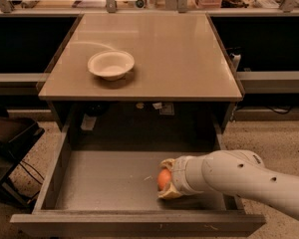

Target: Place orange into top drawer

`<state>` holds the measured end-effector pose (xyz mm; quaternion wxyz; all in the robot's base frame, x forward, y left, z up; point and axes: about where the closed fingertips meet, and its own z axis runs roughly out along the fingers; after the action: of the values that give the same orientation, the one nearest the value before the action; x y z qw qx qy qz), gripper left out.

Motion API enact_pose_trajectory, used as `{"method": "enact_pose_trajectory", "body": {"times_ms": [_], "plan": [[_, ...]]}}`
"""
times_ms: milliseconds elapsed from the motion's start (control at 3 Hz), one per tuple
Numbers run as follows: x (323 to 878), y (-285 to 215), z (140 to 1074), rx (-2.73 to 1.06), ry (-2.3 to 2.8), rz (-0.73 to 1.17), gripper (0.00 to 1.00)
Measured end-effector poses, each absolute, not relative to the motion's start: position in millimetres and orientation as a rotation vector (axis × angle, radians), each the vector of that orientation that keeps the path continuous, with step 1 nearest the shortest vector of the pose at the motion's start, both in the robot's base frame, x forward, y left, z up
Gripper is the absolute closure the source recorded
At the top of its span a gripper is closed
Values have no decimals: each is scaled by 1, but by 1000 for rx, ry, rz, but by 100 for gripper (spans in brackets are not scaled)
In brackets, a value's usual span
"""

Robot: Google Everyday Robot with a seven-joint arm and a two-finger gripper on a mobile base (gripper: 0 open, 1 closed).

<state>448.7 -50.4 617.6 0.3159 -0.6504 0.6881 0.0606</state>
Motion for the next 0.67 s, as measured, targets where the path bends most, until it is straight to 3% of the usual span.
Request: {"method": "enact_pose_trajectory", "body": {"times_ms": [667], "plan": [[449, -50, 618, -1713, 1812, 160, 12]]}}
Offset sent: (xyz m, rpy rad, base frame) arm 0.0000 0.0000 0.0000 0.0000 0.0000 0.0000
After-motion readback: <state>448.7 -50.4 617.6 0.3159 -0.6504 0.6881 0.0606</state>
